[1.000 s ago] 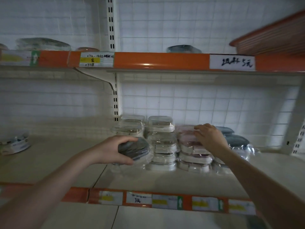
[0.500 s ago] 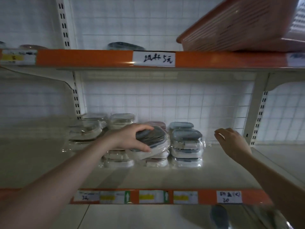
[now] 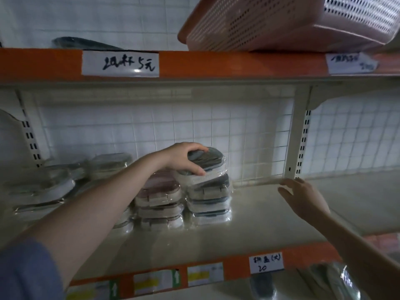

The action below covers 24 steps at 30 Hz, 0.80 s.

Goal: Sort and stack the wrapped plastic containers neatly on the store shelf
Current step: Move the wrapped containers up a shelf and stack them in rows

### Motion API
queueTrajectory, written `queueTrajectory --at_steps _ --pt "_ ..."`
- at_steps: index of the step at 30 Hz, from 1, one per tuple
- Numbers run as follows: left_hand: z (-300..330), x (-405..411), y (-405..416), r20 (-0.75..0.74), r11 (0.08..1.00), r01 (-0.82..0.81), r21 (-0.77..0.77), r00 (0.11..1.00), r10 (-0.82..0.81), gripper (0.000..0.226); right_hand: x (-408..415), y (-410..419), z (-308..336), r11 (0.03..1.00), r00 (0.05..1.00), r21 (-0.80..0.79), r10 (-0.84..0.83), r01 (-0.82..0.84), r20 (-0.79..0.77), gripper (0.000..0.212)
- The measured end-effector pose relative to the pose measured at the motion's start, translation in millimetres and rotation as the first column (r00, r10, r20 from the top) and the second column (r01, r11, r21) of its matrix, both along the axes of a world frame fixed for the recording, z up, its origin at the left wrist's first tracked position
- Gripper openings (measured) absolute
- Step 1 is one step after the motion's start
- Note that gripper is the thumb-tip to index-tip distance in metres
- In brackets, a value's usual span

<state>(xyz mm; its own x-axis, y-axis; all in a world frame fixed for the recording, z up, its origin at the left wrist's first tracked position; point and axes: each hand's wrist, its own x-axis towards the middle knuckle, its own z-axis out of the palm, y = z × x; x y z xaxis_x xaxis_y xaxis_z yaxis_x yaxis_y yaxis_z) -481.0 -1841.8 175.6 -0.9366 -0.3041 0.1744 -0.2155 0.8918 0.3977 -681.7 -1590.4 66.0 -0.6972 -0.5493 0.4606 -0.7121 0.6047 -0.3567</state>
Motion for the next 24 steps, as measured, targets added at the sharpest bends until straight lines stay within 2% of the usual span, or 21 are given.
queueTrajectory --at_steps 12,18,24 --pt "-14 -97 -77 0.095 0.999 0.045 -0.03 0.995 -0.042 0.071 -40 -18 -24 0.997 0.996 0.038 -0.075 0.073 0.046 0.029" --pt "-25 -117 -97 0.148 0.998 0.056 0.0 0.987 -0.055 0.069 -54 -24 -31 0.993 0.994 0.069 -0.1 0.096 0.053 0.031" --pt "-29 -123 -104 0.198 0.993 0.099 -0.059 0.976 -0.086 0.067 -63 -30 -37 0.992 0.991 0.061 -0.111 0.107 0.07 0.031"
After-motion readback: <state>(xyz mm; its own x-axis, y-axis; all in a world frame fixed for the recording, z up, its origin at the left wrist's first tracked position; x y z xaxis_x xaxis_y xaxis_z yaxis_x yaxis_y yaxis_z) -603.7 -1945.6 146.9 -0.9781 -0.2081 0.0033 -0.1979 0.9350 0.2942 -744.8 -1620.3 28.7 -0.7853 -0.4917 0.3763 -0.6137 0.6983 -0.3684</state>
